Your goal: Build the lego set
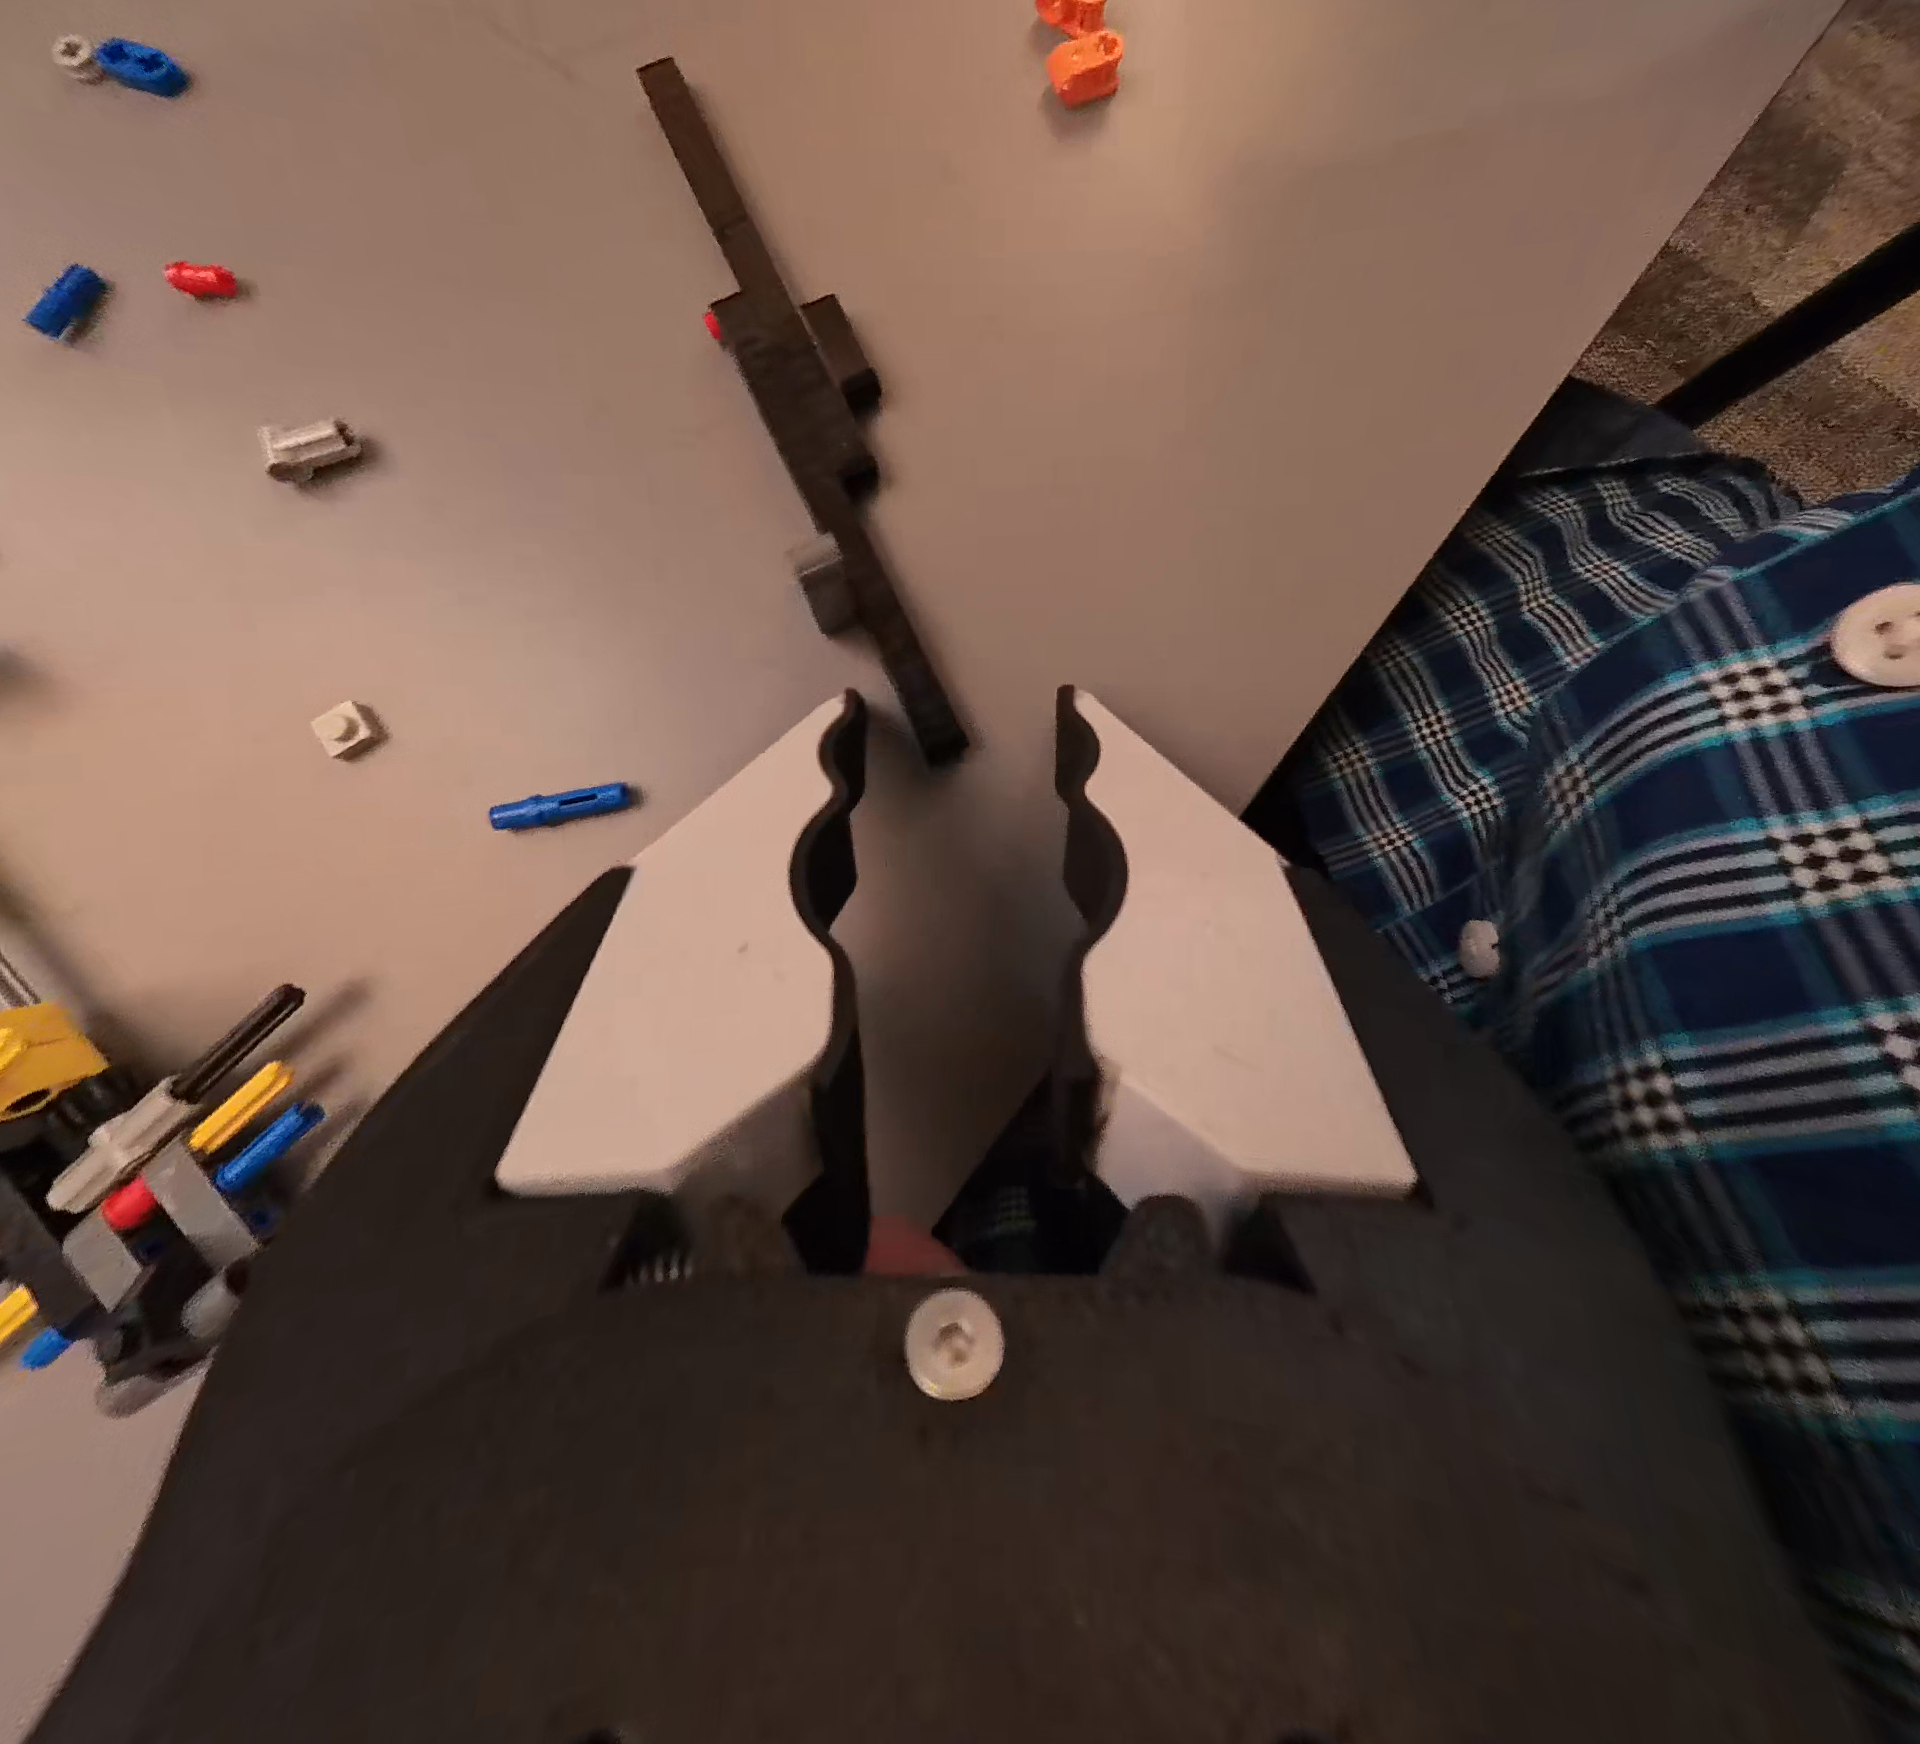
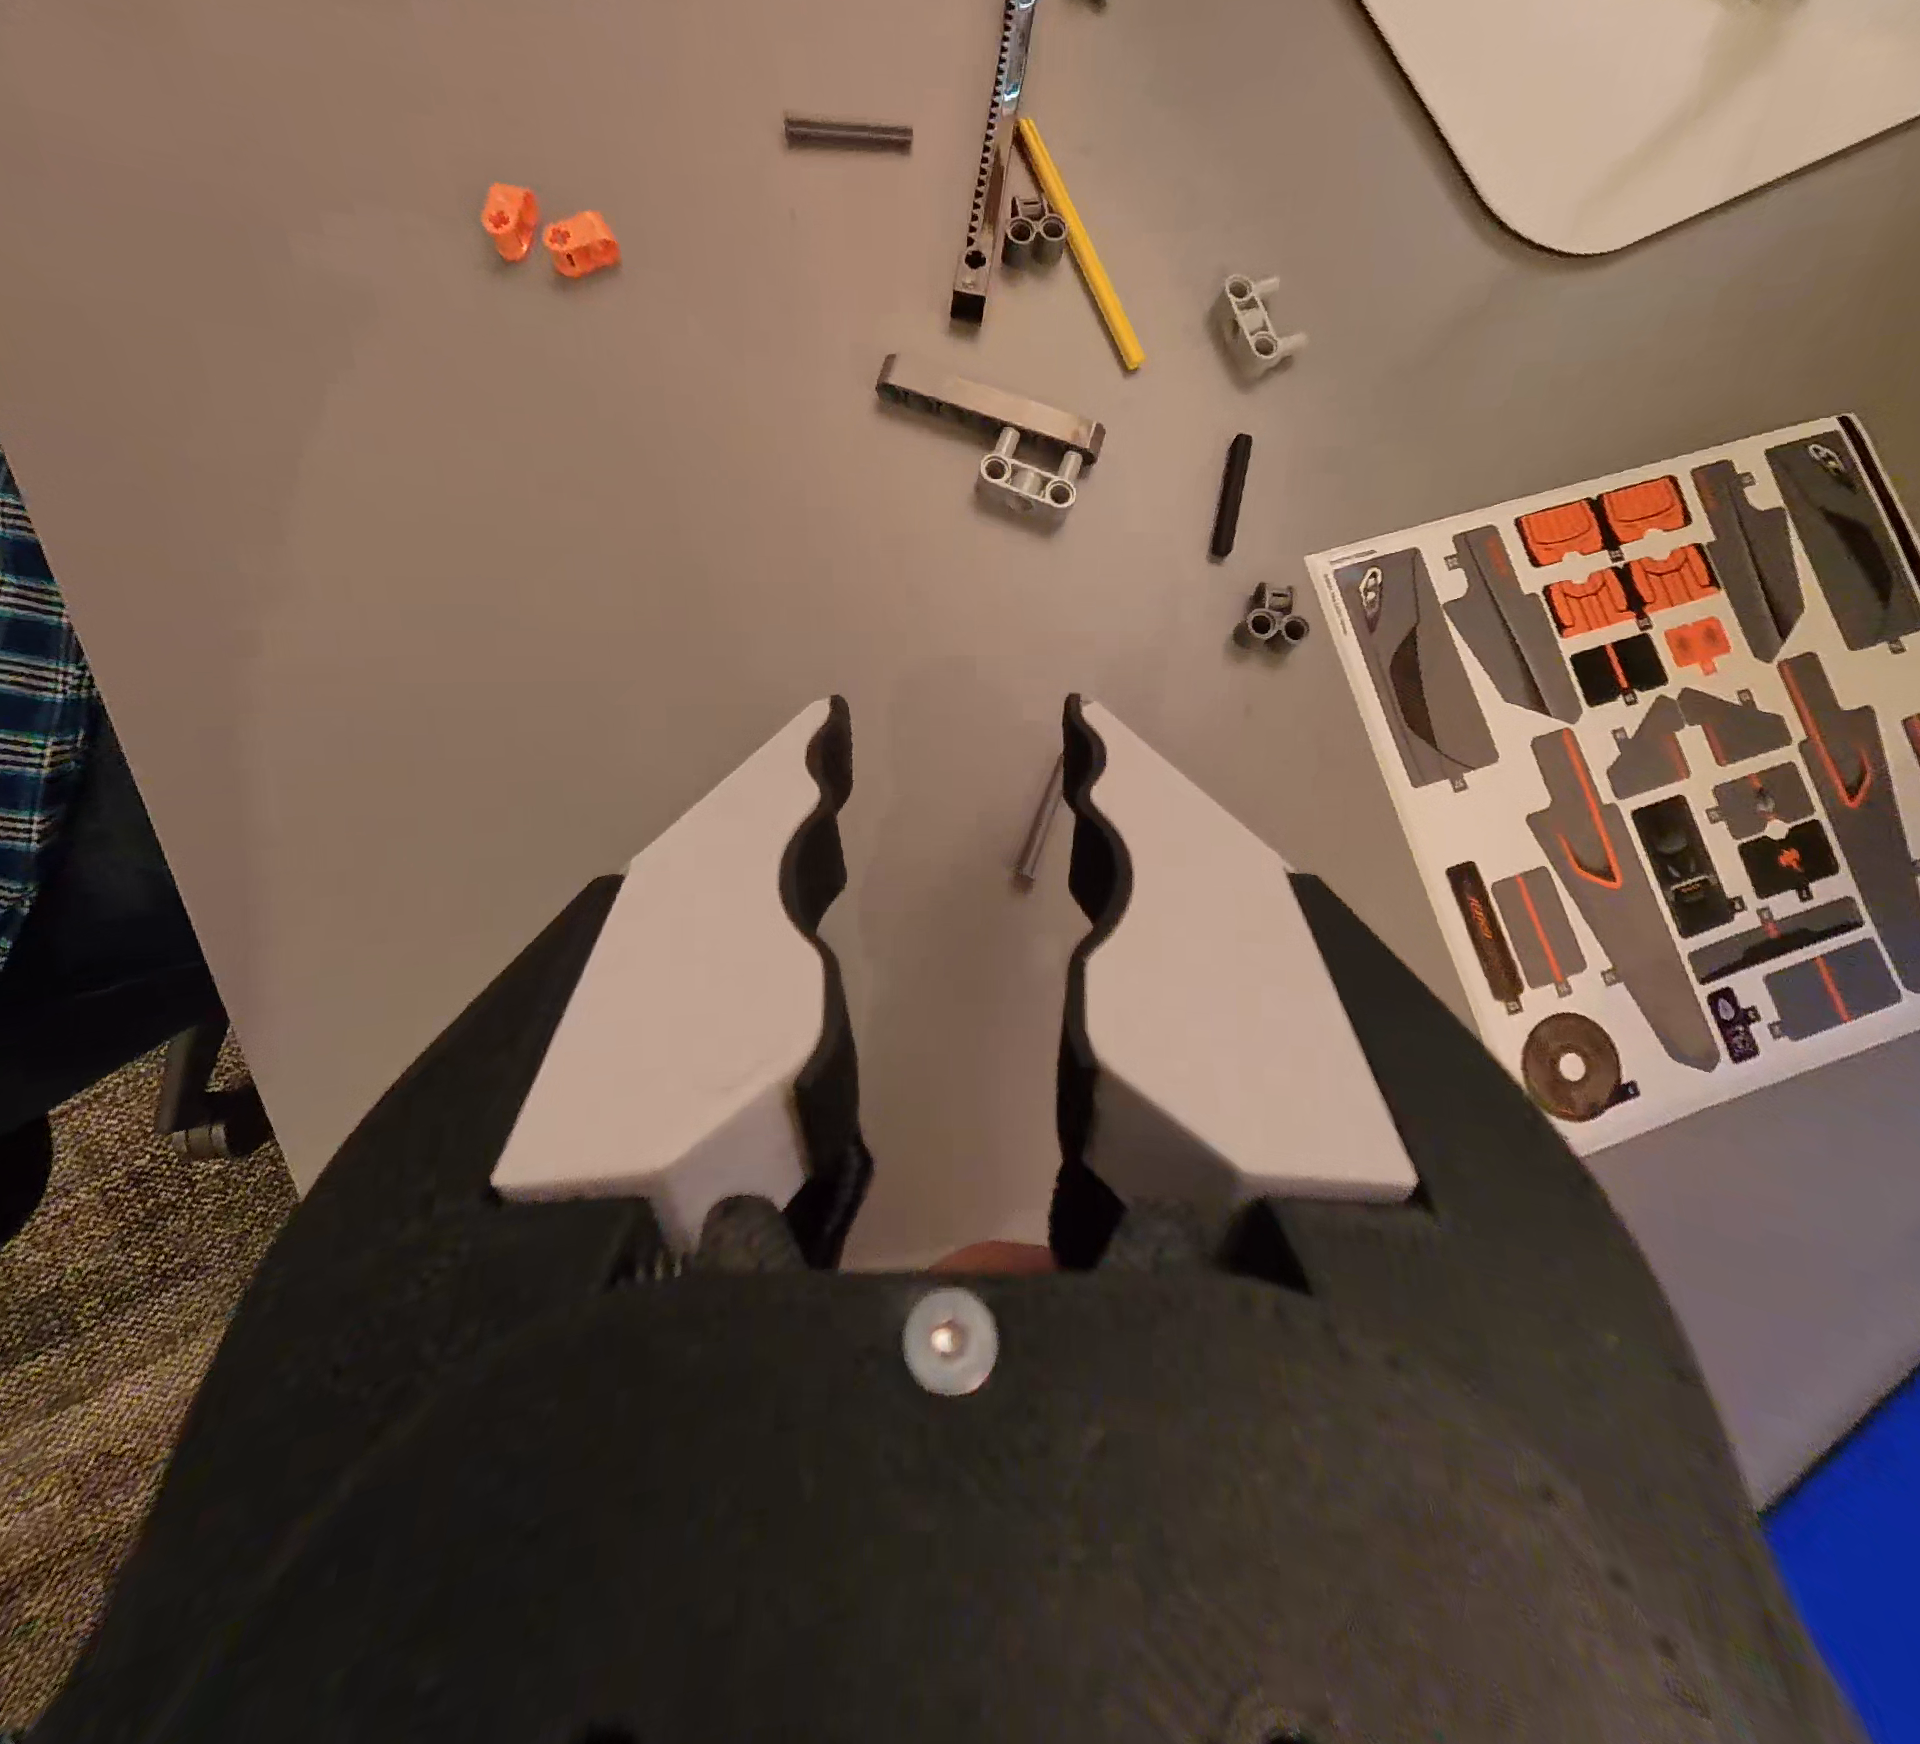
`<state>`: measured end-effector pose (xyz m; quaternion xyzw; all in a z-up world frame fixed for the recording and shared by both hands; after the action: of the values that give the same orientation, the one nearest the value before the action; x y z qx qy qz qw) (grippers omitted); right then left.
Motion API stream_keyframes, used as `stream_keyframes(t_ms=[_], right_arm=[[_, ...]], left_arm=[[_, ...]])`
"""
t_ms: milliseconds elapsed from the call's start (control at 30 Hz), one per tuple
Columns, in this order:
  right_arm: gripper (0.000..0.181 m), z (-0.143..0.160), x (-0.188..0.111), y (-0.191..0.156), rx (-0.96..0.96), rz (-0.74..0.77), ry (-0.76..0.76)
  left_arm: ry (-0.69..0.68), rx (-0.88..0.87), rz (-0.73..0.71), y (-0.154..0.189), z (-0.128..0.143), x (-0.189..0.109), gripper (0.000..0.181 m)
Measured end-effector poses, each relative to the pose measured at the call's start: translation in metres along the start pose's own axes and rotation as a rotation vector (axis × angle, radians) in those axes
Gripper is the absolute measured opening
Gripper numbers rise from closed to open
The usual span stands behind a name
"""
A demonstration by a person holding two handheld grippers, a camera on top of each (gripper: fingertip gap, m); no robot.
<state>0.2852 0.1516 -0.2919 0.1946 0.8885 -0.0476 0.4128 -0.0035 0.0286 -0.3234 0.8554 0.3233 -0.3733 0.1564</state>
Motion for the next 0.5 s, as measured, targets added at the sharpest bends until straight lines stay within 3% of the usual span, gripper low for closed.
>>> stream_keyframes(t_ms=[267, 500], right_arm=[[0.04, 0.007, -0.006, 0.015, 0.074, 0.056, 0.078], [0.045, 0.012, 0.003, 0.016, 0.196, -0.031, 0.241]], left_arm=[[0.063, 0.003, -0.017, -0.001, 0.0, 0.001, 0.037], [0.133, -0.005, -0.024, -0.005, -0.001, 0.004, 0.038]])
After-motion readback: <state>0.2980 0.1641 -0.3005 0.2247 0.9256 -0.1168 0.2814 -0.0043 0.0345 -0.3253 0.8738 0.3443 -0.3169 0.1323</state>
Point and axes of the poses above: each gripper's, where its closed fingertips meet, x out along the fingers, z out of its underside, y = z × x across the jaws, the point moved 2 cm from there along -x, back along the fingers
